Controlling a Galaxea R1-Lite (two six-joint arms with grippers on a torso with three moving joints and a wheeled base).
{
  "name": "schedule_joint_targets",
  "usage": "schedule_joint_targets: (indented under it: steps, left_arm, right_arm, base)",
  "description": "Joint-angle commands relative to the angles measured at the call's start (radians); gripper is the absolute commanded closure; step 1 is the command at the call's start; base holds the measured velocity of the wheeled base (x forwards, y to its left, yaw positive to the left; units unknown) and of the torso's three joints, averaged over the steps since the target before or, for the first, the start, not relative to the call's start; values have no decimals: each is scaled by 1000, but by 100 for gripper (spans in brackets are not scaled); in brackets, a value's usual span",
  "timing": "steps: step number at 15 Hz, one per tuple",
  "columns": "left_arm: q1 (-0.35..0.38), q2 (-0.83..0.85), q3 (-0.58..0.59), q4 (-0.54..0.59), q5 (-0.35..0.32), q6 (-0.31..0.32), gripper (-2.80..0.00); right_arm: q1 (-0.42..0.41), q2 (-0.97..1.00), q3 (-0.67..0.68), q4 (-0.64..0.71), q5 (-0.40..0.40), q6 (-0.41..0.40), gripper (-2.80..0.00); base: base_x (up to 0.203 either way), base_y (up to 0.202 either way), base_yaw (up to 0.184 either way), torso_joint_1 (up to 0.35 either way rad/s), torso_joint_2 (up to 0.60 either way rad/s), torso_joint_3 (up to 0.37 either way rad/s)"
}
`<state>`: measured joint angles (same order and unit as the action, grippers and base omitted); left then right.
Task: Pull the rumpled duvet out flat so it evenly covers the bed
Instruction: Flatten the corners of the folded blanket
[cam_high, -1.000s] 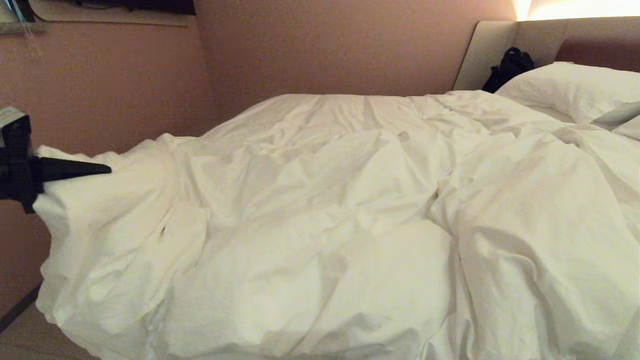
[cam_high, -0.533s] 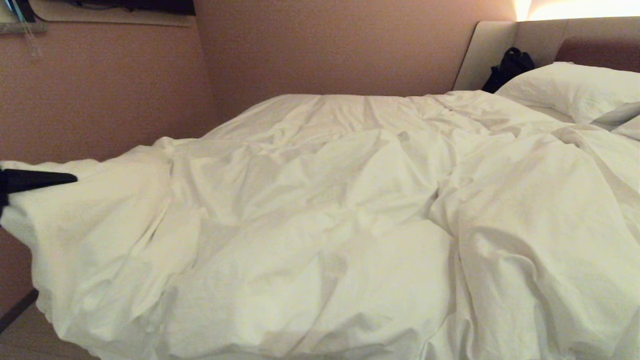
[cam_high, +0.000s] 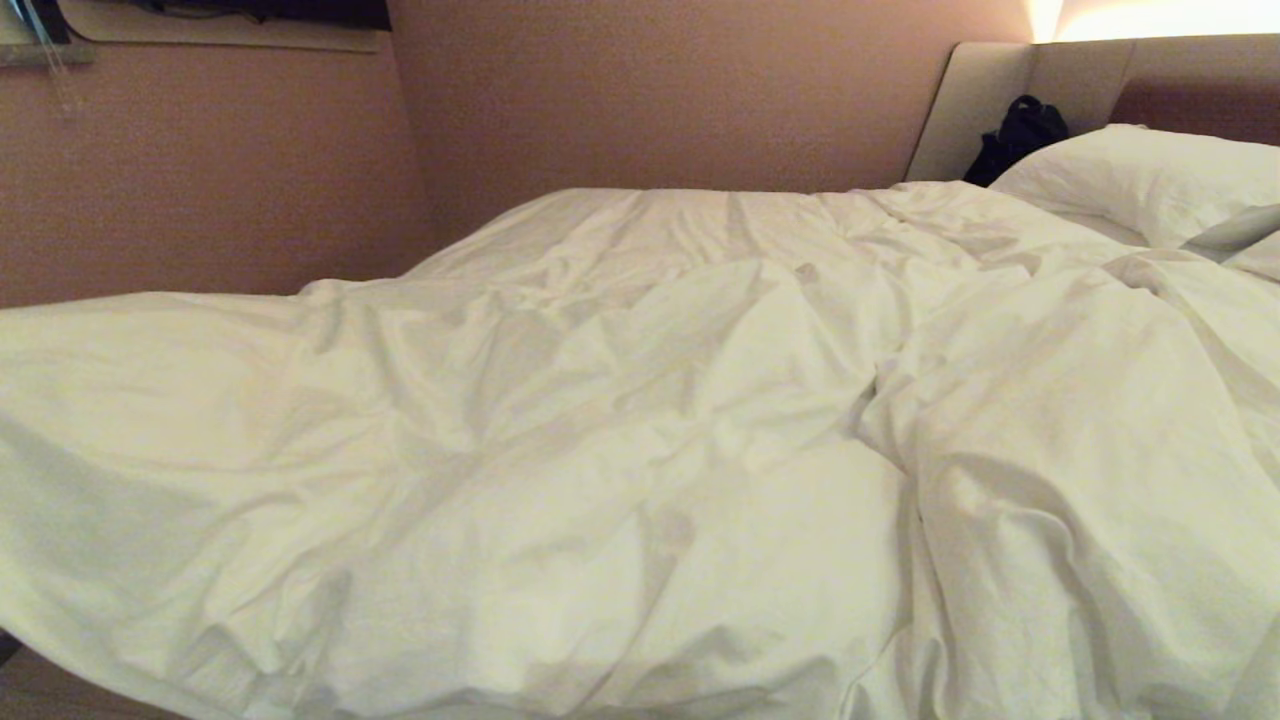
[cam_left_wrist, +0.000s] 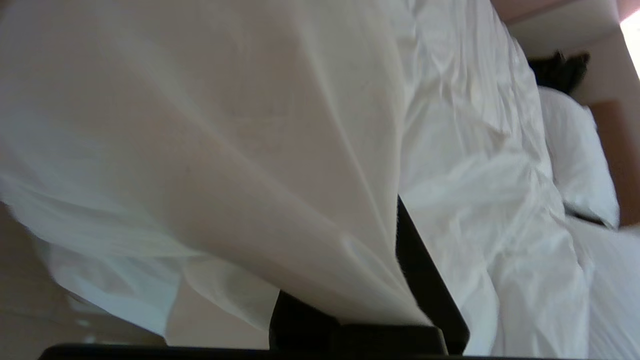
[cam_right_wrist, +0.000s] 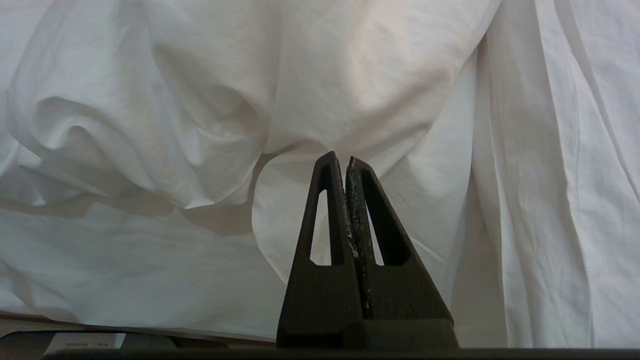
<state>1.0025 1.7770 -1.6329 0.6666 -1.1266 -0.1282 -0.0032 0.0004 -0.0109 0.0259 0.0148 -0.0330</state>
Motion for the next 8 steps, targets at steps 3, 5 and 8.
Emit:
schedule_joint_targets:
  steps: [3,5,8]
  left_arm:
    - [17,-11,-92,1,-4,-54,0]
    - [-2,-25,-117,1,-4,-58,0]
    - [-44,-58,-123,2,-3,-54,0]
  right_arm:
    - [0,0,0,0,1,-1,0]
    - [0,0,0,0,1,-1,0]
    - [0,0,-1,0,1,-1,0]
  base:
    - [0,0,0,0,0,0]
    - [0,0,0,0,0,0]
    - [0,0,0,0,0,0]
